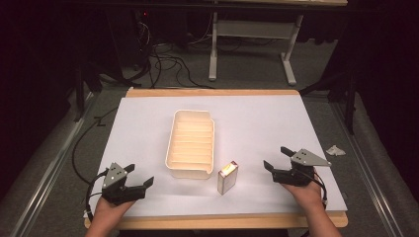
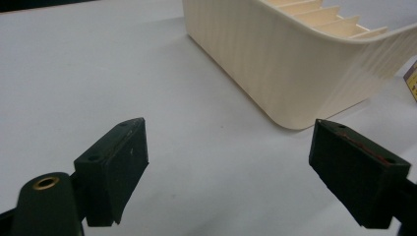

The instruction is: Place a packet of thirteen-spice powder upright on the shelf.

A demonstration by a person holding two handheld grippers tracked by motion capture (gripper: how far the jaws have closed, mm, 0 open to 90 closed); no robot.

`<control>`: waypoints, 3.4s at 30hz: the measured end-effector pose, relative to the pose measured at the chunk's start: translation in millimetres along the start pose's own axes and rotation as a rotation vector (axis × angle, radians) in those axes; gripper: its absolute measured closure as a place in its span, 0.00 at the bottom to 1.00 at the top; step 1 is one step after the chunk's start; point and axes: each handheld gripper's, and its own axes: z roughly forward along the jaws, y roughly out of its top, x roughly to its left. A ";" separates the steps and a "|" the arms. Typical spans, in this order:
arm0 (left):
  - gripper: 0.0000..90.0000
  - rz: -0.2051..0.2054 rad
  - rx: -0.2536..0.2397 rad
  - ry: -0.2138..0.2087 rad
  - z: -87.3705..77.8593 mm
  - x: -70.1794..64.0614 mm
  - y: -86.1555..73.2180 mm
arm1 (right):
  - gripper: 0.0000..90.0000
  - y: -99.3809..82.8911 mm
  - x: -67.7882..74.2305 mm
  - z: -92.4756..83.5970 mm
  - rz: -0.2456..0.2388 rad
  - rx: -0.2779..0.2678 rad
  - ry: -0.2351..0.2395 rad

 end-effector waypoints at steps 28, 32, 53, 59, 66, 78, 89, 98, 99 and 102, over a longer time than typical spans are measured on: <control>0.17 -0.012 -0.018 -0.012 -4.4 -0.9 3.5 | 0.21 1.2 -2.1 -1.7 0.014 0.006 0.059; 0.17 -0.015 -0.016 -0.012 -3.7 -0.3 3.8 | 0.21 3.0 -0.9 -0.6 0.000 0.002 0.093; 0.17 -0.014 -0.007 -0.013 -3.5 -0.3 2.9 | 0.15 12.3 30.1 12.8 -0.008 -0.017 0.289; 0.18 -0.013 -0.004 -0.013 -3.6 -0.3 2.6 | 0.14 14.3 42.3 16.0 -0.021 -0.014 0.332; 0.17 -0.016 -0.006 -0.013 -3.3 -0.6 2.4 | 0.12 15.9 54.2 20.3 -0.040 -0.017 0.372; 0.17 -0.014 -0.008 -0.012 -4.2 -0.3 3.0 | 0.08 17.4 73.3 29.8 -0.056 0.003 0.418; 0.17 -0.011 -0.001 -0.013 -3.8 -0.2 2.4 | 0.09 19.0 91.4 45.6 -0.078 0.042 0.445; 0.17 -0.014 0.000 -0.013 -3.1 -0.4 1.5 | 0.15 18.4 97.5 51.4 -0.092 0.047 0.444; 0.17 -0.014 0.001 -0.013 -3.1 -0.4 1.5 | 0.15 18.3 97.9 51.7 -0.092 0.048 0.443; 0.17 -0.010 0.005 -0.012 -2.7 0.2 1.1 | 0.17 18.3 97.7 52.2 -0.097 0.048 0.434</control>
